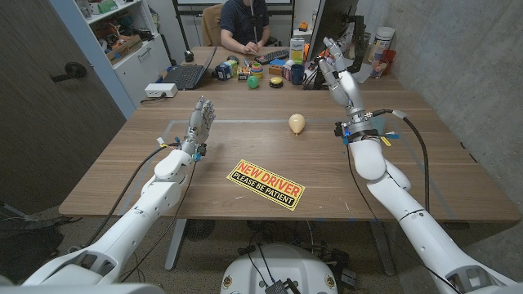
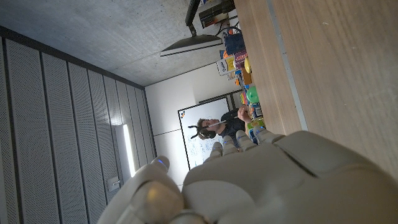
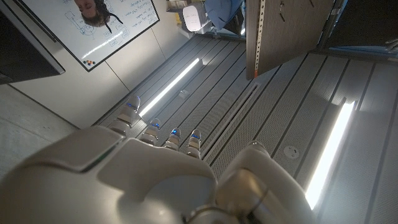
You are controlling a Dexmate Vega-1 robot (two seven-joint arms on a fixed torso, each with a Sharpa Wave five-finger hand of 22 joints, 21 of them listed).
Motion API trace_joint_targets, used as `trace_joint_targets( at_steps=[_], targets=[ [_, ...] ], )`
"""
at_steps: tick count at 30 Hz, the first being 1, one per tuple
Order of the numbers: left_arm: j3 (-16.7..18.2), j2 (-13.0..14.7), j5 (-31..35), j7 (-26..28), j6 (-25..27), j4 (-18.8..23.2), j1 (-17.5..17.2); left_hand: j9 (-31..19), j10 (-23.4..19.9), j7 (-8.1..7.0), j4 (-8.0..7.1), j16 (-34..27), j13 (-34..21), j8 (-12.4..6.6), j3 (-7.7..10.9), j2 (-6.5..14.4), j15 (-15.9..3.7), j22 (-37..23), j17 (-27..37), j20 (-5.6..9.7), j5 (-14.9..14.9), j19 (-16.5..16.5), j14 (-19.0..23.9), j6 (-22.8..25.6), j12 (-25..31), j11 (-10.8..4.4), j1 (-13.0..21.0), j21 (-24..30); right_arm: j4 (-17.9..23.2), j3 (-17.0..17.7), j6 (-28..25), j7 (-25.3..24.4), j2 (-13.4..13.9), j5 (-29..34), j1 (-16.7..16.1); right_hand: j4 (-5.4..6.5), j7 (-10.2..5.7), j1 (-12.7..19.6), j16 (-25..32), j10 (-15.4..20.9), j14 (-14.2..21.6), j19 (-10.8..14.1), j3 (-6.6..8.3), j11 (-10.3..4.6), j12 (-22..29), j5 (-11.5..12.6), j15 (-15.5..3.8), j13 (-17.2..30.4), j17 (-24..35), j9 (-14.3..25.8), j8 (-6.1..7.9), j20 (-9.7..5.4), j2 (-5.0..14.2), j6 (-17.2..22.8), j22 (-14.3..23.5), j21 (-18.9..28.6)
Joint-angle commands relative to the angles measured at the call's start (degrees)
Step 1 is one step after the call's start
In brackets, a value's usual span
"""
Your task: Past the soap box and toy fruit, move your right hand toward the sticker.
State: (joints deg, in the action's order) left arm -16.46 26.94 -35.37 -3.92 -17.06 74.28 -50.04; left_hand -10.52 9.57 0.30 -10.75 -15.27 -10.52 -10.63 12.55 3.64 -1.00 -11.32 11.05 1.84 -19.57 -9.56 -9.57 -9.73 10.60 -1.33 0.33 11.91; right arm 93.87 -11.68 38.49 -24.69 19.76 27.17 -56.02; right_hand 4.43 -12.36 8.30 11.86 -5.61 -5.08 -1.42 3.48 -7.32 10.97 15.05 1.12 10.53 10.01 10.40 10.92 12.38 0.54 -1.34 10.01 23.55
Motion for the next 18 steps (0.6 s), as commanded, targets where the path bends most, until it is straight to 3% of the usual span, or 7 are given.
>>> trace_joint_targets(
  at_steps=[1,7,11,14,18],
  targets=[
    [0.08,-0.23,0.16,0.11,0.03,-0.4,0.2,-0.15,9.59,-0.23,-0.05,-0.31,-0.26,-0.21,0.22,6.24,-0.31,-0.12,0.23,0.11,-0.25,-0.81,-12.33,-8.07,0.24,-0.4,-0.22,0.29,3.5,1.74,1.41,-7.75,0.11,15.28,-1.51,-0.73,-0.27,1.35,0.1,1.85,0.62,0.06,-0.03,-1.17,0.34,0.61,-2.46,0.07,-0.01,0.04,0.13,-0.11,0.49,0.46,0.12,-0.83],
    [-0.03,-0.42,0.34,0.22,0.14,-0.73,0.38,-0.15,9.57,-0.2,-0.05,-0.29,-0.26,-0.19,0.19,6.24,-0.25,-0.12,0.23,0.09,-0.25,-0.83,-12.37,-8.11,0.25,-0.32,-0.23,0.28,4.66,0.46,0.74,-12.34,2.01,22.51,-1.24,-1.8,-0.28,3.42,0.45,4.35,2.99,3.11,0.17,-2.4,0.56,1.18,-4.19,-0.05,-0.14,0.01,0.53,-0.35,1.03,2.81,0.05,-1.31],
    [-0.01,-0.48,0.49,0.4,0.13,-0.79,0.42,-0.15,9.59,-0.26,-0.04,-0.29,-0.26,-0.18,0.19,6.24,-0.28,-0.12,0.23,0.12,-0.26,-0.84,-12.37,-8.14,0.24,-0.37,-0.23,0.28,5.38,-0.88,0.35,-12.14,3.95,23.8,-0.79,-2.54,-0.31,4.68,0.37,5.12,3.74,5.57,0.2,-2.52,0.41,1.52,-4.62,-0.07,-0.17,-0.01,0.53,-0.36,1.08,3.86,-0.01,-1.36],
    [0.01,-0.47,0.53,0.48,0.21,-0.77,0.42,-0.15,9.63,-0.23,-0.04,-0.27,-0.26,-0.19,0.18,6.25,-0.28,-0.12,0.23,0.17,-0.26,-0.86,-12.4,-8.14,0.23,-0.38,-0.23,0.27,5.8,-1.92,-0.02,-10.57,5.42,23.86,-0.31,-2.91,-0.33,5.3,0.21,5.44,3.78,6.58,0.19,-1.83,0.35,1.68,-4.24,-0.06,-0.17,0.0,0.45,-0.26,1.06,4.16,-0.04,-1.52],
    [0.01,-0.51,0.58,0.59,0.34,-0.76,0.45,-0.15,9.6,-0.22,-0.04,-0.29,-0.26,-0.2,0.17,6.25,-0.3,-0.12,0.23,0.12,-0.27,-0.83,-12.32,-8.12,0.24,-0.28,-0.23,0.28,6.17,-3.45,-0.59,-7.77,7.18,24.06,0.66,-3.52,-0.34,6.36,0.03,6.62,4.07,7.95,0.15,-0.31,0.46,1.87,-2.31,0.04,-0.13,0.08,0.29,-0.12,1.12,4.48,-0.09,-2.19]
  ],
)
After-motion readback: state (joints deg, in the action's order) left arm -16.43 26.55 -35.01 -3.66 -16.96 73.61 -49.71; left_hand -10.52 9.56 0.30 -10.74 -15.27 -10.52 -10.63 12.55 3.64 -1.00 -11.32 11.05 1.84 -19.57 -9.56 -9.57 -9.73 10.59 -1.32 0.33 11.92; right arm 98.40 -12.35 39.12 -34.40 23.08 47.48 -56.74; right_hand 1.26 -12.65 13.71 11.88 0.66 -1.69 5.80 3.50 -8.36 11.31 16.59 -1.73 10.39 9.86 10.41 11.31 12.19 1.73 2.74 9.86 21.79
